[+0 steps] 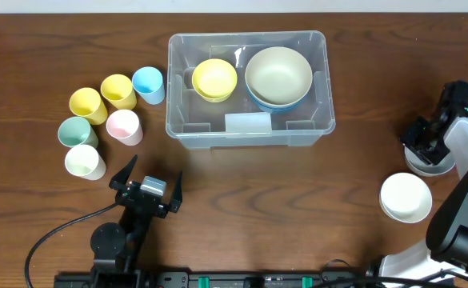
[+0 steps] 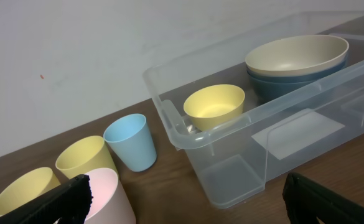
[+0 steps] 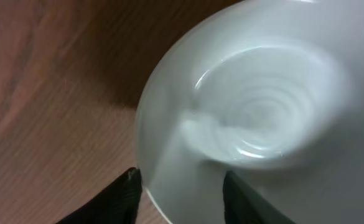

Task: Pack container
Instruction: 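Grasp the white bowl rim with the right gripper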

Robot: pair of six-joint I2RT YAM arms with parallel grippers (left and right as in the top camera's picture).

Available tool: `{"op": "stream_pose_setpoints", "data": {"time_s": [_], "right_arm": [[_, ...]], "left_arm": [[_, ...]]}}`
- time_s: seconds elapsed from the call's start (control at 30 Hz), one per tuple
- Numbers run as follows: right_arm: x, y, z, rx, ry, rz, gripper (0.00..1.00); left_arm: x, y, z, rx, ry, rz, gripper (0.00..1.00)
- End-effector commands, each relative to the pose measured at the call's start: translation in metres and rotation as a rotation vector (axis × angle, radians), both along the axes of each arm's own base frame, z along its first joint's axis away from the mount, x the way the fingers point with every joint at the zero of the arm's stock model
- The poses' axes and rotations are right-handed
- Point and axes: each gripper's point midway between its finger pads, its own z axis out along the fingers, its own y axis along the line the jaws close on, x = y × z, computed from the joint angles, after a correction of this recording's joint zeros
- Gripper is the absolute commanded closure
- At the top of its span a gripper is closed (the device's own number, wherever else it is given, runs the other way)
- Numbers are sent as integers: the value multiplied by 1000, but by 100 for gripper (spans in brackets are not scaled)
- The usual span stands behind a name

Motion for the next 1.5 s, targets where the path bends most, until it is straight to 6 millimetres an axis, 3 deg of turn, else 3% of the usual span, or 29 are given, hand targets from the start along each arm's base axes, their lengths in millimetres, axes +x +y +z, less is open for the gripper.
{"op": "stream_pose_setpoints", "data": {"time_s": [0.0,0.17,0.33,0.47,0.87,1.23,1.37,1.47], "right_arm": [[3,4,0,6,-21,11,58],[10,9,1,-4,-39,36,63],[16,12,3,-10,-56,54,62],[16,12,3,-13,-55,61,70],[8,13,-8,-1,-5,60,73],[7,13,-13,1,5,66,99],[12,14,-11,5,-16,69,99],[28,17,3,31,-70,97,99]], "left_arm": [[0,0,-16,-7,48,-4,2],[0,0,-16,-7,47,-4,2],[0,0,-16,-7,47,-4,2],[0,0,-16,-7,48,-4,2],[0,0,-16,-7,47,-4,2],[0,0,-16,-7,48,-4,2],[0,0,-16,-7,48,-4,2],[0,0,-16,-7,48,-4,2]]}}
